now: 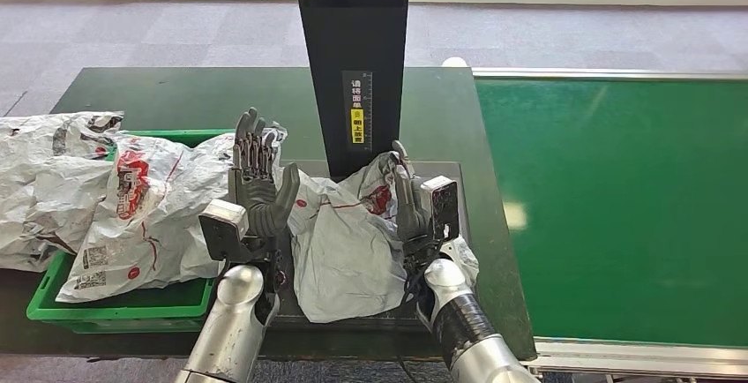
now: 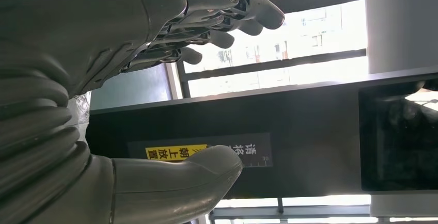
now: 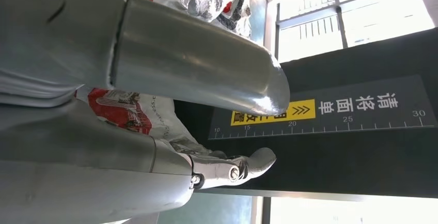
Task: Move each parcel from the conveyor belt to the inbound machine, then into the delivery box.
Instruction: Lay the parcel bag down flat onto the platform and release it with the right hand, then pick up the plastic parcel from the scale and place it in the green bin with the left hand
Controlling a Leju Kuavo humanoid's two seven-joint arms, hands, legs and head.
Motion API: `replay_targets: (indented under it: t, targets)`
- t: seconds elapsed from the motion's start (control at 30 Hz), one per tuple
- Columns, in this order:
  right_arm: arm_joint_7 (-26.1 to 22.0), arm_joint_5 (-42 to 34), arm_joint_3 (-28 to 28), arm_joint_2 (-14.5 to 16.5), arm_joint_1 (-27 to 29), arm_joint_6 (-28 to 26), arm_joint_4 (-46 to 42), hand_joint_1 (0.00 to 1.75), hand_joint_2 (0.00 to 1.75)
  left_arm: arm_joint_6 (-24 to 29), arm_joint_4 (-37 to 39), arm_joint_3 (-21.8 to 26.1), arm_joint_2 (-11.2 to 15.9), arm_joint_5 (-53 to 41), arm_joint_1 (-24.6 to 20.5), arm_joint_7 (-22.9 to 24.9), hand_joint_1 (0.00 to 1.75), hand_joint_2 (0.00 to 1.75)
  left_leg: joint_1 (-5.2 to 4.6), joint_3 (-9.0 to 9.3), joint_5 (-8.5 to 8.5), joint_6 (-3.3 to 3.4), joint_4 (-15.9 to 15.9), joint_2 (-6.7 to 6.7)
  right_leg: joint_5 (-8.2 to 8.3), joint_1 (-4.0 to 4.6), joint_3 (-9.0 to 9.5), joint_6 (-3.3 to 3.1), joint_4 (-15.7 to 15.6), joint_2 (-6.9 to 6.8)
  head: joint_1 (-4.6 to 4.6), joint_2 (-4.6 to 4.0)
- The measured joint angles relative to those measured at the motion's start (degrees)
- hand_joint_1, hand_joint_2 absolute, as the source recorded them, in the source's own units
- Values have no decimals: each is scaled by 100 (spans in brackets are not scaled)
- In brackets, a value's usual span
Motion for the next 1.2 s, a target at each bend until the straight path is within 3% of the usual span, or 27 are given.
replay_targets:
  t: [0.13, 0.37, 0.5, 0.57, 0.6, 0.67, 0.73, 0.83, 0.87, 0.9, 0.97, 1.1, 1.2]
  targets:
    - [0, -135, -29, -1, 0, 272, -4, 0, 0, 122, -2, -1, 0, -106, 0, 0, 0, 175, 0, 0, 0, 0, 0, 0, 0, 0, -1, 0, 0, 0, 0, 0]
    - [0, -783, -537, -2, 19, 2215, -81, 0, 0, 1352, -69, -207, -11, -1213, -26, 0, 0, 175, 0, -1, 0, 0, 1, -6, 0, 0, 2, 0, -1, -5, 0, 0]
    - [67, -1321, -863, -3, -36, 3347, -27, 0, 0, 1546, -163, -454, -20, -1578, -58, 52, 0, 175, -1, -1, 0, 0, 1, -8, 0, -1, 2, 0, -1, -6, 0, 0]
    - [119, -1341, -1041, -5, -50, 3636, -19, 0, 0, 1516, -208, -604, -22, -1668, -76, 132, 0, 175, -1, 0, 0, 0, 1, -9, 0, -1, 3, 1, -2, -8, 0, 0]
    - [109, -1085, -1112, -6, 18, 3475, -166, 0, 0, 1467, -231, -681, -20, -1718, -80, 203, 0, 175, -1, -1, 0, 1, 1, -14, 0, -1, 4, 1, -2, -13, 0, 0]
    - [37, -154, -1180, -9, 306, 2364, -869, 0, 87, 1265, -261, -831, -8, -1907, -73, 454, 0, 175, -1, -3, 1, 1, 2, -29, -1, -1, 5, 1, -3, -25, -1, 0]
    - [3, 899, -1095, -34, 644, 291, -1891, 0, 175, 945, -160, -992, 12, -2365, -73, 838, 0, 175, -3, -9, 1, 2, 3, -42, -2, -3, 0, 2, -4, -36, -1, 0]
    - [-25, 2329, -830, -76, 1036, -3865, -3542, 0, 175, 713, 439, -1227, 16, -3263, -154, 1257, 0, 175, -5, -18, 0, 3, 4, -43, -5, -5, -8, 3, -4, -37, 2, 0]
    - [-28, 2656, -782, -82, 1120, -4887, -4030, 0, 175, 737, 694, -1285, 11, -3484, -193, 1329, 0, 175, -6, -15, -5, 4, 4, -31, -6, -7, -11, 2, -5, -26, 3, 0]
    - [-27, 2878, -762, -90, 1187, -5474, -4438, 0, 175, 778, 938, -1334, 4, -3661, -242, 1399, 0, 175, -8, -11, -10, 4, 4, -16, -5, -9, -13, 2, -5, -14, 3, 0]
    - [-13, 3113, -757, -116, 1310, -5659, -5139, 0, 175, 880, 1426, -1411, -26, -3960, -362, 1544, 0, 175, -11, -5, -18, 6, 4, 5, -5, -12, -17, 3, -5, 3, 2, 0]
    - [-2, 3205, -760, -166, 1473, -4649, -6039, 0, 175, 1036, 2180, -1495, -73, -4304, -547, 1762, 0, 175, -11, -2, -18, 4, 4, 17, -4, -11, -20, 1, -3, 12, 1, 0]
    - [4, 3208, -761, -179, 1529, -4389, -6386, 0, 175, 1078, 2517, -1514, -97, -4369, -620, 1816, 0, 175, -11, -1, -14, 3, 3, 19, -3, -10, -21, 0, 0, 15, 1, 0]
